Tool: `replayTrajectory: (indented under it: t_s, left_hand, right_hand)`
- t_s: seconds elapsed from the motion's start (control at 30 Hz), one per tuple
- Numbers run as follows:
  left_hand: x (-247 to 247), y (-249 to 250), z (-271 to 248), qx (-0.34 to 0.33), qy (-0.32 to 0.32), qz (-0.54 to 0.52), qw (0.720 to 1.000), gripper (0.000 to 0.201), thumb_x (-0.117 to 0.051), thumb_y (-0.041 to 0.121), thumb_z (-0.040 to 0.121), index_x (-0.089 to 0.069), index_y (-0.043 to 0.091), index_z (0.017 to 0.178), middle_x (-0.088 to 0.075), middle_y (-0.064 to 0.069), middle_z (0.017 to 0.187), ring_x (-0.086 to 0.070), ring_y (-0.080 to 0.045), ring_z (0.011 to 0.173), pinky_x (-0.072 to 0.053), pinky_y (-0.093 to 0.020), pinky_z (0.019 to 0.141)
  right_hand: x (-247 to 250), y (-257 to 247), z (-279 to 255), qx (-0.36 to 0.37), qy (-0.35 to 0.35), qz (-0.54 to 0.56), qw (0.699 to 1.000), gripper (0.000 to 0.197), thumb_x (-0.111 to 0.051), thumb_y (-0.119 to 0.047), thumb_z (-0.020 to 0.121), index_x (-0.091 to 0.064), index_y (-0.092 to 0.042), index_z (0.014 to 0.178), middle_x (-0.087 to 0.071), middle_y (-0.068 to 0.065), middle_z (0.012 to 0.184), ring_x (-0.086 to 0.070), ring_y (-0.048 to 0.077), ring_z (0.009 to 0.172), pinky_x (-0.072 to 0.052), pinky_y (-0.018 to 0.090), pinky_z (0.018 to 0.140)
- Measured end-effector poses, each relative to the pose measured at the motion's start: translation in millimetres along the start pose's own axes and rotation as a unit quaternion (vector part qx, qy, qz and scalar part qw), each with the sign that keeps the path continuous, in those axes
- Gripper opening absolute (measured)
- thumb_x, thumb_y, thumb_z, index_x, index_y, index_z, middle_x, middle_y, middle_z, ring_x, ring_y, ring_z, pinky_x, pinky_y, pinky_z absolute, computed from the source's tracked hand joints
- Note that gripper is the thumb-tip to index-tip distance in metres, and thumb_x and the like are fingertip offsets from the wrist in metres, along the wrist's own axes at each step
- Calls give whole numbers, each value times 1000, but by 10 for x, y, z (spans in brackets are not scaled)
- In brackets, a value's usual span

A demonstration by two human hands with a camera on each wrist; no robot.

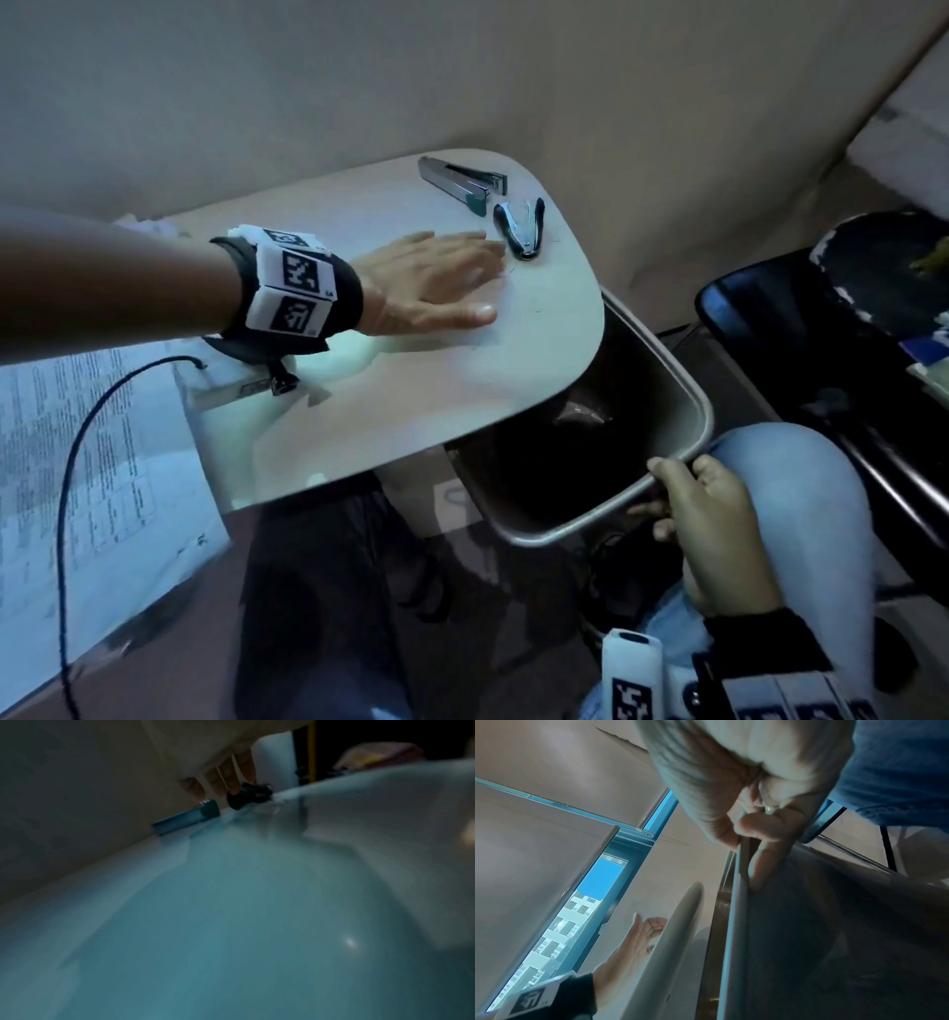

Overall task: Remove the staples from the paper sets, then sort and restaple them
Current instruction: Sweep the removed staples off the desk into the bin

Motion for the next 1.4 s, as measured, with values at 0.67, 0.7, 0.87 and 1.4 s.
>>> replayTrajectory:
  t_s: [0.67,0.7,0.87,1.4]
  left_hand:
    - [625,80,680,209,101,111,966,29,-60,23,82,-58,12,109,-55,-6,106,-50,-26,82,-32,-26,52]
    - [597,82,659,206,102,120,966,29,-59,23,83,-56,13,110,-50,-6,103,-48,-26,80,-29,-26,50]
    - [491,144,636,181,89,154,967,29,-51,19,89,-44,6,114,-43,-15,115,-46,-29,74,-30,-30,49]
    - [512,-976,-298,361,64,16,930,63,-64,17,80,-33,14,135,-35,-23,131,-50,-42,109,-44,-44,89]
  right_hand:
    - [178,51,48,9,17,-20,1000,20,-56,-13,87,-45,-8,71,-50,16,62,-56,26,51,-33,22,38]
    - [171,48,43,8,15,-19,1000,21,-55,-13,87,-45,-9,70,-50,15,61,-56,25,50,-33,21,37]
    - [165,11,10,13,16,-13,1000,24,-56,-12,87,-43,-10,67,-47,13,59,-57,23,48,-33,26,42]
    - [192,-58,-81,6,16,3,1000,26,-54,-6,87,-42,-7,64,-46,8,56,-55,16,43,-30,17,33]
Point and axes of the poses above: each hand's wrist, its own z-axis towards the middle knuckle, its own x-axis out of the back of the hand, y = z × x, the point moved 10 cm from there along z, towards the middle knuckle
